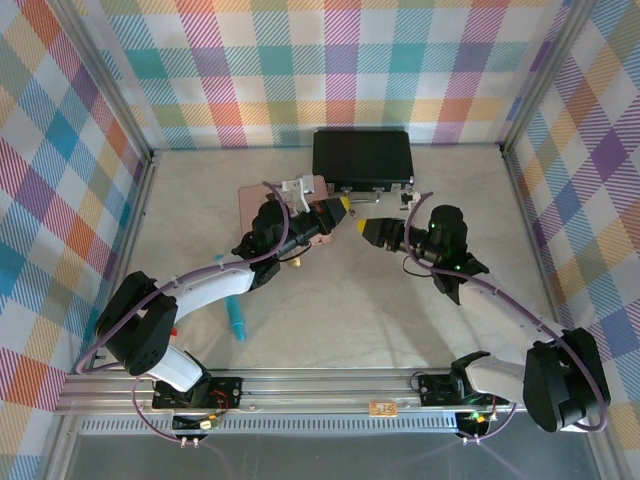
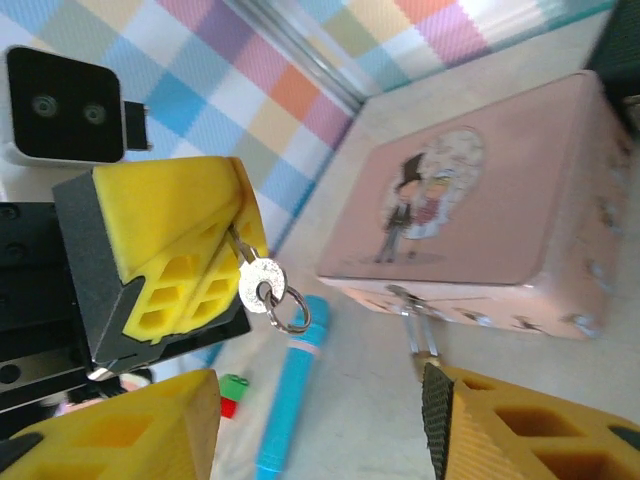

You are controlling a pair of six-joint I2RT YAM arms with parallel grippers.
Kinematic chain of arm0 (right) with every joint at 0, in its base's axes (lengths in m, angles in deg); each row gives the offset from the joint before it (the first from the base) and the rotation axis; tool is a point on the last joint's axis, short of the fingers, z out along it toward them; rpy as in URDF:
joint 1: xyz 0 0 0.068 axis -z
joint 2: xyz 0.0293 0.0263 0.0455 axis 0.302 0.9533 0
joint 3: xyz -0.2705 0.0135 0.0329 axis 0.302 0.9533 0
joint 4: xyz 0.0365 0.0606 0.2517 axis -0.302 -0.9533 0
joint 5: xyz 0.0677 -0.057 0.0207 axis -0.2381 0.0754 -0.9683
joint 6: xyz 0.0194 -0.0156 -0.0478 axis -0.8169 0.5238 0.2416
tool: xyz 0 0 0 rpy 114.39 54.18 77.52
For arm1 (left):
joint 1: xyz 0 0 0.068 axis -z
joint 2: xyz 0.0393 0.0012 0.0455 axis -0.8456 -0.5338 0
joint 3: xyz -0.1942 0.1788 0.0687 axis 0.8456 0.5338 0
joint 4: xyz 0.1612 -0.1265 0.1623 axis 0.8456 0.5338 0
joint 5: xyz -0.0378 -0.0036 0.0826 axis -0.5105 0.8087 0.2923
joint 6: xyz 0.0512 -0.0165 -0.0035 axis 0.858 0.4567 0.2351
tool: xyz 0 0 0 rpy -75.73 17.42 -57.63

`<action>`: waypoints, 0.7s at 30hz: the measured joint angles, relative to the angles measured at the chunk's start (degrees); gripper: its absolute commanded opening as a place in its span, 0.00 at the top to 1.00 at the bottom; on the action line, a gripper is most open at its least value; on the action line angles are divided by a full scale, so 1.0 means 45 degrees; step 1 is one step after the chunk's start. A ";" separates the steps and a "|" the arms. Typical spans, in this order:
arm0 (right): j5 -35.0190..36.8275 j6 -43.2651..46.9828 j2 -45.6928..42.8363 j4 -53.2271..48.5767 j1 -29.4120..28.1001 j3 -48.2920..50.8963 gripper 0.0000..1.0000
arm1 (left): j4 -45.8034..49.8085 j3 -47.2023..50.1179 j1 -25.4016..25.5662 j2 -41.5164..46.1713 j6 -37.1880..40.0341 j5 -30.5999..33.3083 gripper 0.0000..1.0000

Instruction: Unlock the padlock with the key

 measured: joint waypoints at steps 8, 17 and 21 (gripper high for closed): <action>-0.0903 -0.1302 0.0699 0.2934 0.0000 0.0165 0.58 | -0.0797 0.0126 -0.0005 0.0049 0.0005 -0.0461 1.00; -0.1248 -0.1938 0.1190 0.4240 0.0000 0.0165 0.72 | -0.0811 0.0398 -0.0005 0.0223 -0.0034 -0.0554 1.00; -0.1520 -0.2176 0.1642 0.4663 0.0000 0.0165 0.71 | -0.0894 0.0398 -0.0005 0.0321 -0.0049 -0.0554 1.00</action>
